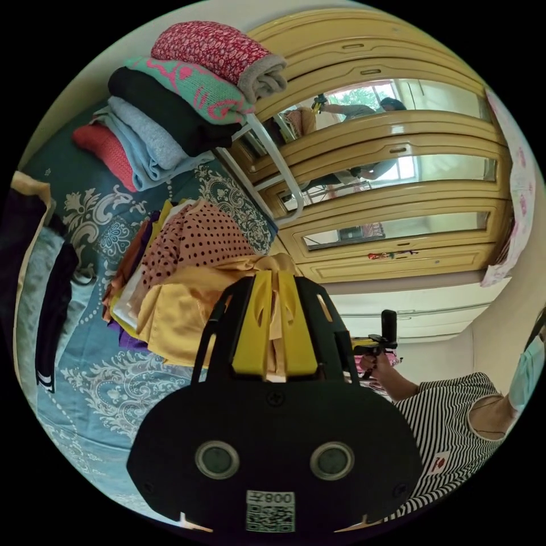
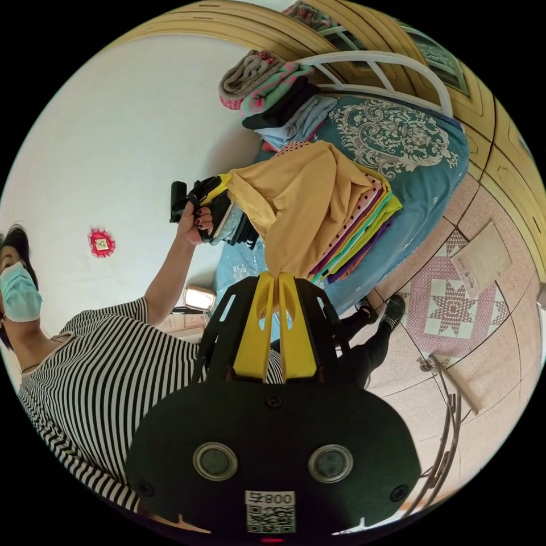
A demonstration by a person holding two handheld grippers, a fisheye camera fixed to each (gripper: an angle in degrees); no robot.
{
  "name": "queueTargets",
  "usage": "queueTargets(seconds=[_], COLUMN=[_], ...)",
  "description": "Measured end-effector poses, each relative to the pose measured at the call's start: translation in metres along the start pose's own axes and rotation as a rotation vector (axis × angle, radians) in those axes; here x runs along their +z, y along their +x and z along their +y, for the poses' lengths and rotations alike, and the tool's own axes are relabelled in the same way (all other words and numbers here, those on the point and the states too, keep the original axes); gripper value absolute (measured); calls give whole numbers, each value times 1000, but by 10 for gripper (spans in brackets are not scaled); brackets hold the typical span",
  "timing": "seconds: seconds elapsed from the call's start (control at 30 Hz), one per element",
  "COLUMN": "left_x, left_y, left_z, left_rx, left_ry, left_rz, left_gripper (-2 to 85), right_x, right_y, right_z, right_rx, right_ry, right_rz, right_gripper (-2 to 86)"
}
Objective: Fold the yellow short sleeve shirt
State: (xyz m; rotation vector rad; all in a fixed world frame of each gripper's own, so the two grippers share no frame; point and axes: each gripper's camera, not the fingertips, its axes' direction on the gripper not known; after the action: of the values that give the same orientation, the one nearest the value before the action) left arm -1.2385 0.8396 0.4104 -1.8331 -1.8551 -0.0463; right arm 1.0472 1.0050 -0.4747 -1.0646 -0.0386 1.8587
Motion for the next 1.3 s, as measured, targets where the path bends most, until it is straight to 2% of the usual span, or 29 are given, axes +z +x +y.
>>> queueTargets(seconds=[0.1, 0.37, 0.67, 0.97, 1.3], left_x=[-7, -48, -120, -184, -212], left_y=[-15, -46, -73, -43, 31], left_z=[40, 168, 379, 674, 1047], left_rx=[-9, -2, -35, -40, 2], left_ry=[-10, 102, 346, 765, 1242], left_rz=[0, 91, 190, 164, -37], left_gripper=[21, 19, 17, 15, 13], right_x=[0, -7, -28, -30, 2], right_y=[-17, -71, -155, -270, -440], right_z=[0, -2, -6, -11, 20], right_rx=[-11, -56, -208, -541, -953], right_ry=[-8, -3, 46, -25, -177], right_rz=[13, 48, -5, -172, -354], right_gripper=[11, 11, 11, 11, 11])
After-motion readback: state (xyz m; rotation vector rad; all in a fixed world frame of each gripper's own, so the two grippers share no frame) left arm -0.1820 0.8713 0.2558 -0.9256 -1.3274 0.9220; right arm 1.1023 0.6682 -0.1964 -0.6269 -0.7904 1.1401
